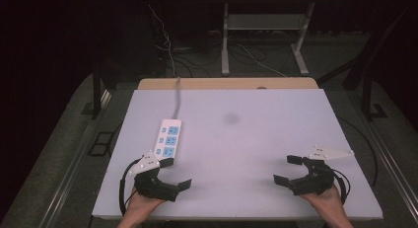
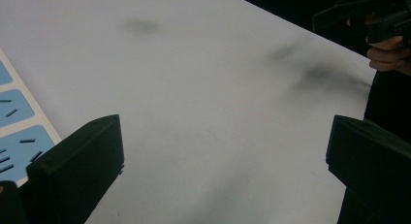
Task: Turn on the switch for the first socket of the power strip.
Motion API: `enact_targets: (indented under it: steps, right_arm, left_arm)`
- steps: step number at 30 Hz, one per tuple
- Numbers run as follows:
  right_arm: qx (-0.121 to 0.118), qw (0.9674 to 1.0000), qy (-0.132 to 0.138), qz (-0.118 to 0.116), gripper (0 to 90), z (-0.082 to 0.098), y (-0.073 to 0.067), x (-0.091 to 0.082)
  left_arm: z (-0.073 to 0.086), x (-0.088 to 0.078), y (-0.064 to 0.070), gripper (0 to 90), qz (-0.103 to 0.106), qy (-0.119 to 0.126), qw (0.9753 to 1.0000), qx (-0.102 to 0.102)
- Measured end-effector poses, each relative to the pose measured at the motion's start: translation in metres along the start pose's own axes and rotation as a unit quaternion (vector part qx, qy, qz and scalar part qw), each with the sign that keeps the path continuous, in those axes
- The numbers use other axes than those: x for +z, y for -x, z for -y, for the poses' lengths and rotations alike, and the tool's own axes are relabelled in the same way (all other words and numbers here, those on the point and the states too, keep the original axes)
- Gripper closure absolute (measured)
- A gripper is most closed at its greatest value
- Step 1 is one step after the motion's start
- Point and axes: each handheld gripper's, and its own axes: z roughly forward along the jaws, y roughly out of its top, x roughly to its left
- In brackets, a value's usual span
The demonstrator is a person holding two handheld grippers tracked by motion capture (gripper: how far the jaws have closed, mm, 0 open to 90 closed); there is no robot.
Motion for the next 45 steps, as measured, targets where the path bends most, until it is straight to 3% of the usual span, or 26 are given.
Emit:
enact_targets:
  steps: [27, 45]
  right_arm:
    - [0.003, 0.9999, -0.014, 0.001, 0.8, 0.001, 0.001, 0.002]
    - [0.006, 0.9999, -0.013, 0.001, 0.8, 0.002, 0.003, 0.001]
  left_arm:
    - [0.0, -0.004, 0.0, 0.0, -0.001, -0.001, 1.0, -0.006]
    - [-0.014, -0.012, -0.003, 0.0, -0.009, -0.012, 0.9999, -0.006]
